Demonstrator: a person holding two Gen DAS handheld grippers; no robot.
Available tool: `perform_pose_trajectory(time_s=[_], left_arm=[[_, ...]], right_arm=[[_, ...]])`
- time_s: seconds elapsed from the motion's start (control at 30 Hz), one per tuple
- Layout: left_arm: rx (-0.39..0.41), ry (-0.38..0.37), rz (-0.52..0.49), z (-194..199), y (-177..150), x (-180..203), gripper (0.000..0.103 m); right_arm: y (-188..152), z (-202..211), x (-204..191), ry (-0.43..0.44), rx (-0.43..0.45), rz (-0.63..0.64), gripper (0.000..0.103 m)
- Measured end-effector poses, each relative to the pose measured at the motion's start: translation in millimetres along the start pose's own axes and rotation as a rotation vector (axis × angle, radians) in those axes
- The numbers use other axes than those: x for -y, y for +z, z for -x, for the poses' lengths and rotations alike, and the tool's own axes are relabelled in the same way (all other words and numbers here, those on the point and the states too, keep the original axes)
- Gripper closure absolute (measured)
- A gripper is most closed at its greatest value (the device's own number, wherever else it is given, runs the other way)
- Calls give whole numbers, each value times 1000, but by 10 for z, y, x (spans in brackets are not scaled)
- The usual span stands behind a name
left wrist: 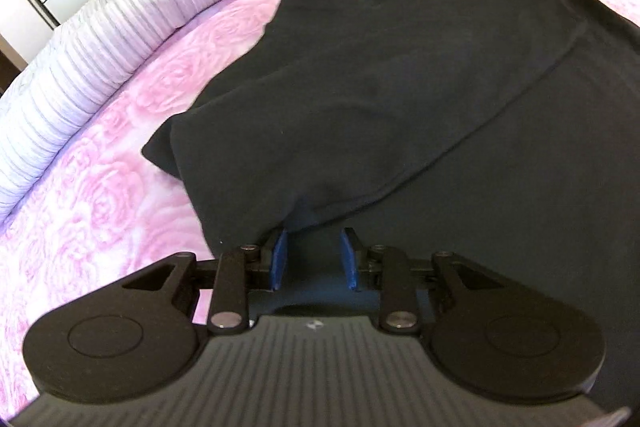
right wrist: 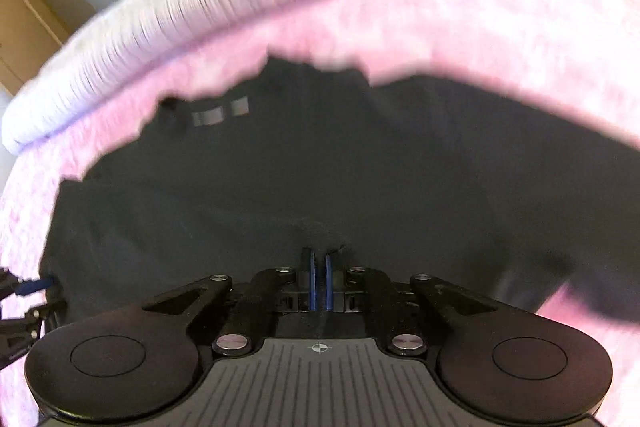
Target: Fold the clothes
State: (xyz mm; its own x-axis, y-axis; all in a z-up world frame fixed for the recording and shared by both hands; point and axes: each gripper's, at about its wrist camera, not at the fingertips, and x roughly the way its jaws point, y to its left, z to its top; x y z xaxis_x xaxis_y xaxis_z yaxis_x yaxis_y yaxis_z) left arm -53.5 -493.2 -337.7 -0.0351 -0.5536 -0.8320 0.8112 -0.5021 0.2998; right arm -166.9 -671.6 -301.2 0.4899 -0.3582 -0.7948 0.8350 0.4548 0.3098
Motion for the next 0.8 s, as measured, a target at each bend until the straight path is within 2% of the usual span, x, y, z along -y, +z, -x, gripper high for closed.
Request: perform_pose_trajectory(time_s=[0.07,0.13,0.23,0.33,0.4,0.53,0.7,0.73,0.77,0.8], left_arm=[[-6,-9,-13,-14,25,81,78],[-15,-23,-24,-22,52,161,79],[-48,-46,-37,-37,75,246,79],[-67,-53,-46,-41,111,254,80],[-43,-60,-77,44,190,284,79],[17,-82,-143,239,350,407,77],[67,-142,-237,380,628,837,68],[71,-151,-254,392,691,925,61],[76,-156,-264,403,775,1018,50],[80,-162,-274,414,858,1110,43]], right_arm=[[-16,7,30,-13,-4,17,99],[-68,-67,66,-25,-53,41,98],[-138,35,99,-63,-35,29,90],[-270,123,113,-39,-68,2,76],[-367,168,95,-48,-112,-9,75],[-607,669,209,-89,-41,-159,69],[-898,1439,863,-238,72,-372,67],[-954,1592,1002,-270,95,-414,67],[-1011,1746,1142,-301,118,-456,66],[-1066,1876,1287,-331,136,-496,59]])
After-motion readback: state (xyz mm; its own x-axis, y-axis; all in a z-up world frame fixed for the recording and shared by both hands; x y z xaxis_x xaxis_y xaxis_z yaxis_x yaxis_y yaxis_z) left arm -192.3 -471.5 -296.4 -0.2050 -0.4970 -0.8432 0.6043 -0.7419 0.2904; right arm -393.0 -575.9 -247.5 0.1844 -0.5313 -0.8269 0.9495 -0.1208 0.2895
